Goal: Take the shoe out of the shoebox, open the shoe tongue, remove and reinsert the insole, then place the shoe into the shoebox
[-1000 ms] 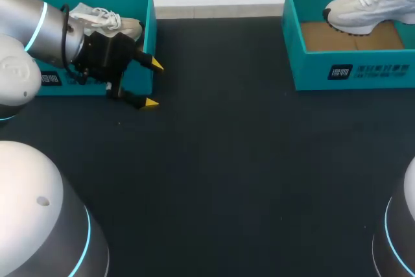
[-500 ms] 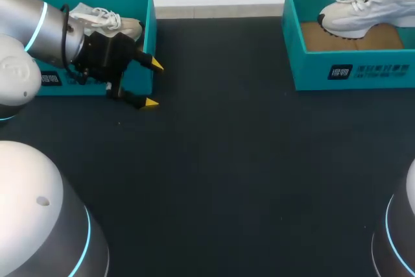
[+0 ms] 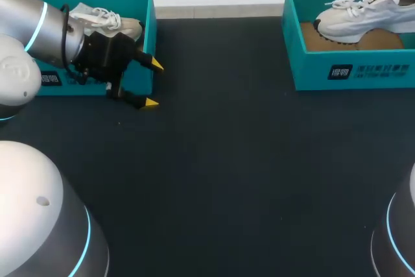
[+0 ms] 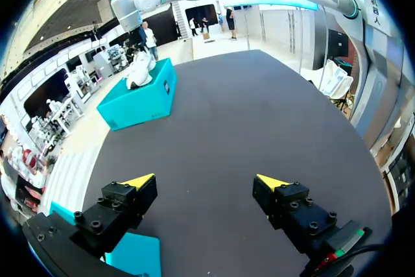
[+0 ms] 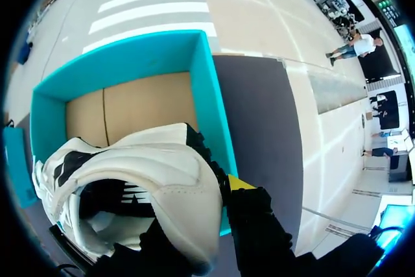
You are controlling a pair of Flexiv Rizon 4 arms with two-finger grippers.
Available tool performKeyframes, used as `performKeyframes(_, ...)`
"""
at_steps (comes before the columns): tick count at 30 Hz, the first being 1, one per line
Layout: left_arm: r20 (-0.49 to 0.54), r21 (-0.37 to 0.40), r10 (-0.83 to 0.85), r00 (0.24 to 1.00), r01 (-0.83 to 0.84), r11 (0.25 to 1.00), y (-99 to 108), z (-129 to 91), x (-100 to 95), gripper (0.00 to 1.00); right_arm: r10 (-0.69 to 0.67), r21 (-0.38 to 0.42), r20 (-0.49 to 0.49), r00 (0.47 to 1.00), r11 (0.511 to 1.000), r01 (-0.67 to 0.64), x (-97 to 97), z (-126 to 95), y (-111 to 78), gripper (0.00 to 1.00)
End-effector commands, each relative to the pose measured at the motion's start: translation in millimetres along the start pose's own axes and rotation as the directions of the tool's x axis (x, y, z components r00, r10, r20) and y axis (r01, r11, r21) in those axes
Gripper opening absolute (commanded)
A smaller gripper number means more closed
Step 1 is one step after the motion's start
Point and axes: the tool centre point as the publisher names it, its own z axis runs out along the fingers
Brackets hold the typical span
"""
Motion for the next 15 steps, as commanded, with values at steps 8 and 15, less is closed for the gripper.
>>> performKeyframes(8, 0.000, -0.002, 0.001, 1.000, -0.001, 1.000, 0, 0, 0.2, 1.00, -0.003, 0.006, -0.005, 1.000, 1.000, 0.003, 9.9, 15, -10.3, 0.00)
performKeyframes(15, 0.000, -0.002, 0.001, 1.000, -0.001, 1.000, 0, 0, 0.2, 1.00, 0.002, 0.011, 0.014, 1.000, 1.000, -0.002, 10.7, 23, -19.0, 0.00)
